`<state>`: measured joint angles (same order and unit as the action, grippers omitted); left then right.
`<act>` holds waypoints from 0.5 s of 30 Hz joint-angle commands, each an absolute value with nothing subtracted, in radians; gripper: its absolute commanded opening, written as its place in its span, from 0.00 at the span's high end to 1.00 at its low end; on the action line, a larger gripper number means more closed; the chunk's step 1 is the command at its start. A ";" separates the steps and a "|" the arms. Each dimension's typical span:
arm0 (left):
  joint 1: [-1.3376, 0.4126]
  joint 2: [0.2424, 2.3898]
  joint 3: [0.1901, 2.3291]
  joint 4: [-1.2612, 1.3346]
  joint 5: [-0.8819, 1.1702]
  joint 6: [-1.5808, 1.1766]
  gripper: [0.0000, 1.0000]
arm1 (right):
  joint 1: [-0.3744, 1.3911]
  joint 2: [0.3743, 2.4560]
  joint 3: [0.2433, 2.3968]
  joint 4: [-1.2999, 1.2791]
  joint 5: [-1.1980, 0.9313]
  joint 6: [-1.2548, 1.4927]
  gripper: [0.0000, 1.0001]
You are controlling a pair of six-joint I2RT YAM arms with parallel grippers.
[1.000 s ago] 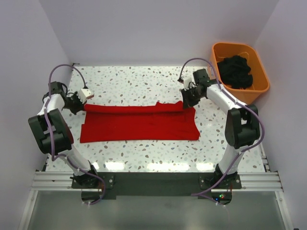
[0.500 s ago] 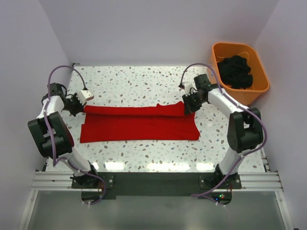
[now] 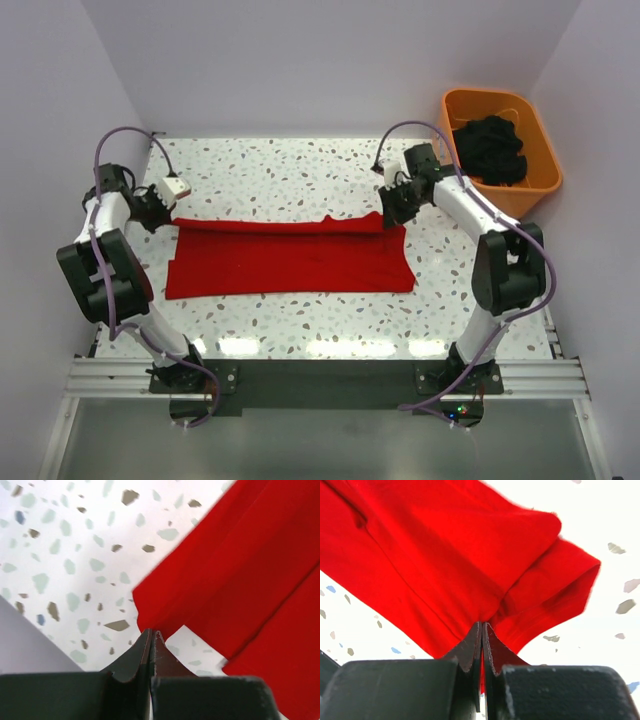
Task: Fold and stack the t-shirts
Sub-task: Fold the tshirt
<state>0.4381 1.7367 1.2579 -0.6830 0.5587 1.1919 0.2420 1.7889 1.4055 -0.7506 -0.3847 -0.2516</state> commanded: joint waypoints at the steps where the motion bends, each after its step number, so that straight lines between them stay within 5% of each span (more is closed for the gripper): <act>1: 0.456 1.714 1.333 -0.712 0.598 1.175 1.00 | 0.236 1.752 1.473 -0.791 -0.400 -0.272 1.00; 15: 0.471 1.680 1.238 -0.744 0.574 1.249 1.00 | 0.241 1.690 1.309 -0.775 -0.407 -0.290 1.00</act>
